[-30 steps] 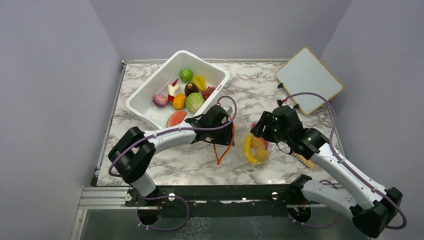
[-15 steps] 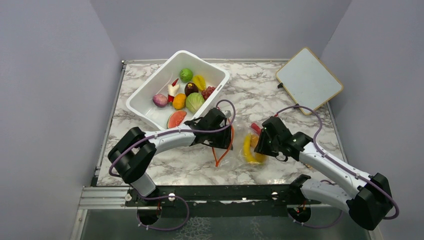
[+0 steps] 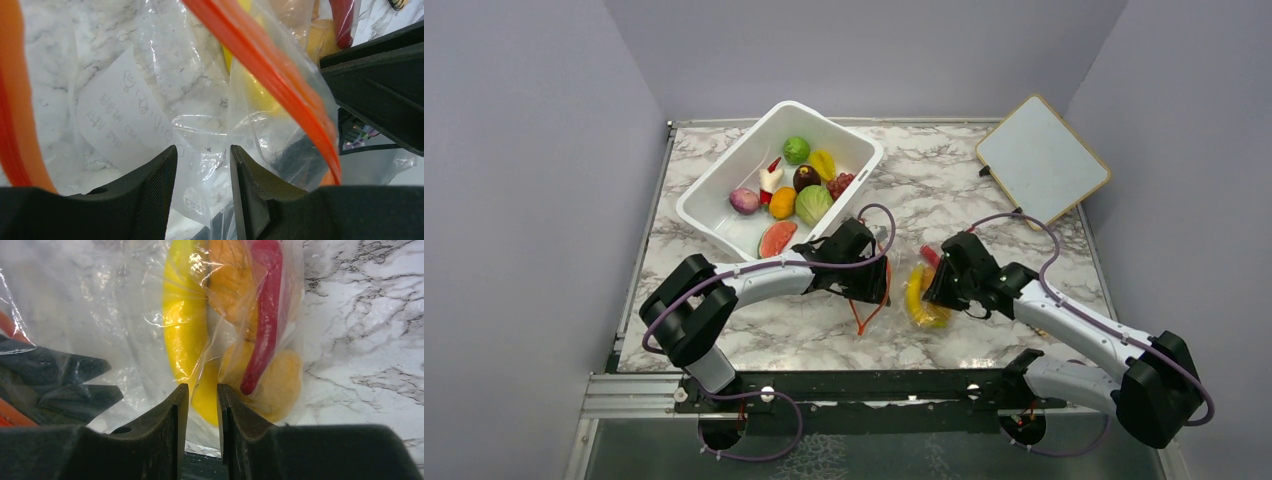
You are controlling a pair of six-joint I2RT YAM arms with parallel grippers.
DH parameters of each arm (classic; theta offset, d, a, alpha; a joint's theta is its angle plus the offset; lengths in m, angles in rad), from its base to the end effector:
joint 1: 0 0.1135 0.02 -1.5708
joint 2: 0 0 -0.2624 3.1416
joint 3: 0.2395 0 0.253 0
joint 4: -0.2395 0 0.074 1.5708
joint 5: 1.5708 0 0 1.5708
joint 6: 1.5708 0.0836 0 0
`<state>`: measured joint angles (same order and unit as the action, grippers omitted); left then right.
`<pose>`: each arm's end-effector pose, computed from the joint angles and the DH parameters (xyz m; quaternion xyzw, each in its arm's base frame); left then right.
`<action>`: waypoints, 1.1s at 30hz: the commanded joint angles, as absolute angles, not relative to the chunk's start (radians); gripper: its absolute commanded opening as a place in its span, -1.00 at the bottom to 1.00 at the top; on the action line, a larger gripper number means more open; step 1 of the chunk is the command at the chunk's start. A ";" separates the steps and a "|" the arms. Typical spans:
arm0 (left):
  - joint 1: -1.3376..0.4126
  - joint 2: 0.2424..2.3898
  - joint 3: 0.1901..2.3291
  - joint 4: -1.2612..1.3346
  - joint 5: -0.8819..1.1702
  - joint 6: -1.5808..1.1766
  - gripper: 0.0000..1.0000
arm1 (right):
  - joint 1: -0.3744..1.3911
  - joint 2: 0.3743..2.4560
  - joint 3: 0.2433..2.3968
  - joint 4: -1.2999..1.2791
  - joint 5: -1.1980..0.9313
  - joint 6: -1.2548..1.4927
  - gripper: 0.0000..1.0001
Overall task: Open the zip-top bag and remove the fake food
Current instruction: Pick up the fake fruit from the zipper food storage bag.
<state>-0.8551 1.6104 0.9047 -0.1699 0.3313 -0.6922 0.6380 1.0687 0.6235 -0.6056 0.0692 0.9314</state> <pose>0.2120 -0.2853 0.1444 0.1314 0.9197 -0.3457 0.1320 0.1798 0.1261 0.1552 0.1500 0.9541 0.1579 0.2054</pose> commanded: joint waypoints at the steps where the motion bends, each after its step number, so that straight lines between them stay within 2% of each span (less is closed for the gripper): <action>1: -0.857 1.578 0.936 -0.179 0.351 -0.667 -0.09 | 0.638 1.101 0.640 -0.767 0.152 0.936 -0.42; 8: -0.856 1.573 0.905 -0.093 0.337 -0.715 -0.09 | 0.637 1.012 0.711 -0.754 0.080 0.839 -0.45; 12: -0.857 1.601 0.907 -0.074 0.327 -0.731 -0.10 | 0.636 0.981 0.672 -0.710 0.064 0.804 -0.50; 24: -0.858 1.672 0.905 -0.104 0.293 -0.702 -0.12 | 0.638 1.211 0.583 -0.634 0.095 0.858 -0.62; 33: -0.859 1.695 0.920 -0.085 0.269 -0.720 -0.14 | 0.637 1.193 0.519 -0.409 -0.135 0.838 -0.62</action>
